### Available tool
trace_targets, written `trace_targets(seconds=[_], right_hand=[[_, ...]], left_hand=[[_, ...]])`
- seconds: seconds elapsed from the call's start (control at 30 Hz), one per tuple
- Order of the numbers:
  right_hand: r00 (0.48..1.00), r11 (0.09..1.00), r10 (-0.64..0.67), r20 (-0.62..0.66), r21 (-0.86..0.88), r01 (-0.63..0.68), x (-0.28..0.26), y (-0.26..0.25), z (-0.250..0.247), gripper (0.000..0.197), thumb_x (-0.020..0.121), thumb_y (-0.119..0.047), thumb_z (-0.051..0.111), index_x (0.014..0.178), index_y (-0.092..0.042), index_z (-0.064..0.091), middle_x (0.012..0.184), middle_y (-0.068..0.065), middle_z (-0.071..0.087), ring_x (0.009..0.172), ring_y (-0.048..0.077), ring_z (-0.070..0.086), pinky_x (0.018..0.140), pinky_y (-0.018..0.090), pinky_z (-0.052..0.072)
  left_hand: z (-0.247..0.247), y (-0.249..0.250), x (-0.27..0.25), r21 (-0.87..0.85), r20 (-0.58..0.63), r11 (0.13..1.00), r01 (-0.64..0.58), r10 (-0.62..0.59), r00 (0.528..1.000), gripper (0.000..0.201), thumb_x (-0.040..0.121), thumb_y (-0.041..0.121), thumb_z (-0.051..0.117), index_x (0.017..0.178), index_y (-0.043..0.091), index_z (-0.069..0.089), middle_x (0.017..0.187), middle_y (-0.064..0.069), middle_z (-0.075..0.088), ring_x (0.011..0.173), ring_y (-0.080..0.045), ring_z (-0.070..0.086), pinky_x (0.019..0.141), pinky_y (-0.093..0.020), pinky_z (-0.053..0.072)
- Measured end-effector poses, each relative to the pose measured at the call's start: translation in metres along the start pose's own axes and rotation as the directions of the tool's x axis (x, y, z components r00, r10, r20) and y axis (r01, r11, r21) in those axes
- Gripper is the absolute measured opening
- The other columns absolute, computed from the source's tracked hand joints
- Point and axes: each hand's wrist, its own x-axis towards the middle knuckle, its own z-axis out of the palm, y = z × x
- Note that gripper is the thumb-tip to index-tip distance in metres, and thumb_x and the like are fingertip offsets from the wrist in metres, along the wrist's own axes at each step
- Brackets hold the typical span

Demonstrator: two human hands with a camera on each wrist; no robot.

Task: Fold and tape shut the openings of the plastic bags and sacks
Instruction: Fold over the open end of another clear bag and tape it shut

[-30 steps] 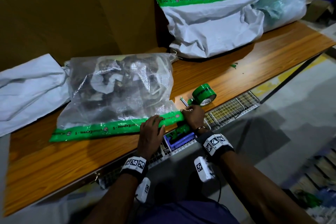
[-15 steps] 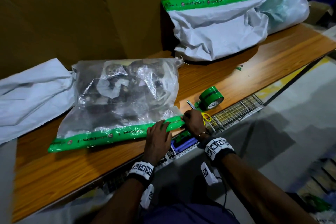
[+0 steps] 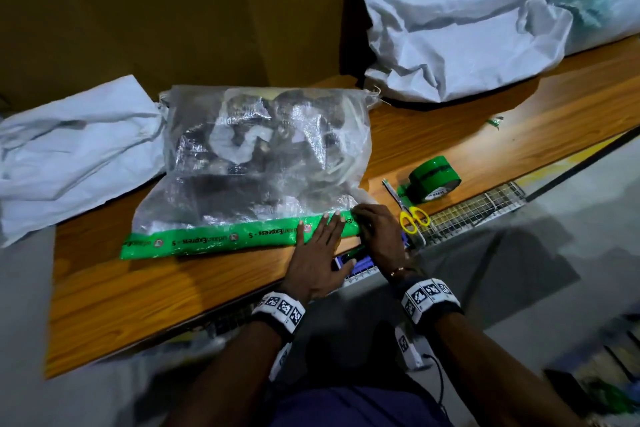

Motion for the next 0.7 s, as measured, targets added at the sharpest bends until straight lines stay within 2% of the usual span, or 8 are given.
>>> trace_targets(seconds=[0.13, 0.27, 0.37, 0.43, 0.5, 0.6, 0.67, 0.7], right_hand=[[0.999, 1.000, 0.013, -0.044, 0.019, -0.012, 0.000, 0.003, 0.007, 0.025, 0.091, -0.002, 0.073, 0.113, -0.009, 0.081, 0.116, 0.006, 0.075, 0.108, 0.024, 0.064, 0.093, 0.031, 0.051], [0.999, 1.000, -0.017, -0.045, 0.010, 0.018, -0.001, 0.004, 0.009, 0.025, 0.093, -0.003, 0.071, 0.116, -0.009, 0.079, 0.117, 0.006, 0.074, 0.108, 0.024, 0.062, 0.094, 0.032, 0.051], [0.999, 0.998, -0.038, -0.032, -0.044, 0.037, -0.002, 0.006, 0.010, 0.027, 0.096, -0.006, 0.067, 0.120, -0.010, 0.077, 0.121, 0.006, 0.073, 0.110, 0.026, 0.061, 0.093, 0.037, 0.053], [0.997, 0.992, -0.081, 0.005, -0.099, 0.081, -0.003, 0.003, 0.008, 0.034, 0.094, -0.009, 0.060, 0.126, -0.008, 0.073, 0.127, 0.009, 0.071, 0.115, 0.029, 0.061, 0.094, 0.040, 0.054], [0.991, 0.981, -0.118, 0.062, -0.148, 0.126, -0.010, 0.001, 0.004, 0.043, 0.094, -0.013, 0.058, 0.134, -0.006, 0.067, 0.136, 0.013, 0.067, 0.123, 0.032, 0.060, 0.101, 0.042, 0.052], [0.983, 0.963, -0.145, 0.112, -0.212, 0.167, -0.026, 0.000, 0.004, 0.043, 0.103, -0.017, 0.055, 0.143, -0.003, 0.060, 0.146, 0.018, 0.060, 0.136, 0.035, 0.056, 0.115, 0.048, 0.046], [0.978, 0.952, -0.144, 0.153, -0.249, 0.179, -0.036, 0.003, 0.007, 0.052, 0.112, -0.033, 0.036, 0.150, -0.001, 0.052, 0.155, 0.020, 0.051, 0.146, 0.036, 0.047, 0.121, 0.052, 0.039], [0.971, 0.942, -0.142, 0.191, -0.276, 0.192, -0.040, 0.005, 0.009, 0.061, 0.113, -0.041, 0.027, 0.154, 0.000, 0.045, 0.160, 0.021, 0.044, 0.151, 0.035, 0.040, 0.124, 0.053, 0.034]], left_hand=[[0.002, -0.002, 0.001, -0.019, 0.024, 1.000, -0.013, 0.014, 1.000, 0.093, 0.098, 0.076, 0.031, 0.167, 0.025, -0.005, 0.175, 0.006, -0.010, 0.160, -0.014, -0.012, 0.124, -0.066, -0.004], [-0.002, -0.001, 0.002, -0.010, 0.054, 1.000, -0.008, 0.008, 0.999, 0.096, 0.096, 0.078, 0.030, 0.167, 0.024, -0.006, 0.174, 0.006, -0.011, 0.160, -0.013, -0.015, 0.124, -0.066, -0.005], [-0.006, -0.001, 0.001, -0.007, 0.074, 1.000, -0.005, 0.006, 0.997, 0.093, 0.097, 0.077, 0.026, 0.167, 0.024, -0.005, 0.174, 0.006, -0.012, 0.160, -0.013, -0.016, 0.124, -0.067, -0.004], [-0.011, -0.002, 0.002, -0.050, 0.092, 0.999, -0.013, 0.018, 0.996, 0.090, 0.099, 0.076, 0.023, 0.167, 0.024, -0.005, 0.174, 0.007, -0.012, 0.160, -0.013, -0.015, 0.124, -0.067, -0.001], [-0.020, -0.005, -0.002, -0.092, 0.057, 0.995, -0.032, 0.037, 0.998, 0.086, 0.102, 0.072, 0.024, 0.167, 0.024, -0.004, 0.175, 0.005, -0.009, 0.160, -0.015, -0.011, 0.127, -0.062, -0.001], [-0.032, -0.024, -0.019, -0.064, -0.019, 0.998, -0.021, 0.020, 1.000, 0.085, 0.103, 0.068, 0.031, 0.168, 0.022, -0.001, 0.174, 0.000, -0.006, 0.161, -0.021, -0.007, 0.129, -0.052, -0.005], [-0.031, -0.044, -0.032, -0.030, -0.030, 0.999, 0.014, -0.015, 0.999, 0.085, 0.102, 0.069, 0.034, 0.168, 0.024, 0.004, 0.174, 0.000, -0.005, 0.161, -0.021, -0.007, 0.129, -0.052, -0.004], [-0.029, -0.052, -0.036, -0.027, 0.003, 0.999, 0.027, -0.027, 1.000, 0.086, 0.101, 0.071, 0.034, 0.168, 0.026, 0.004, 0.174, 0.001, -0.006, 0.161, -0.021, -0.009, 0.129, -0.054, -0.003]])
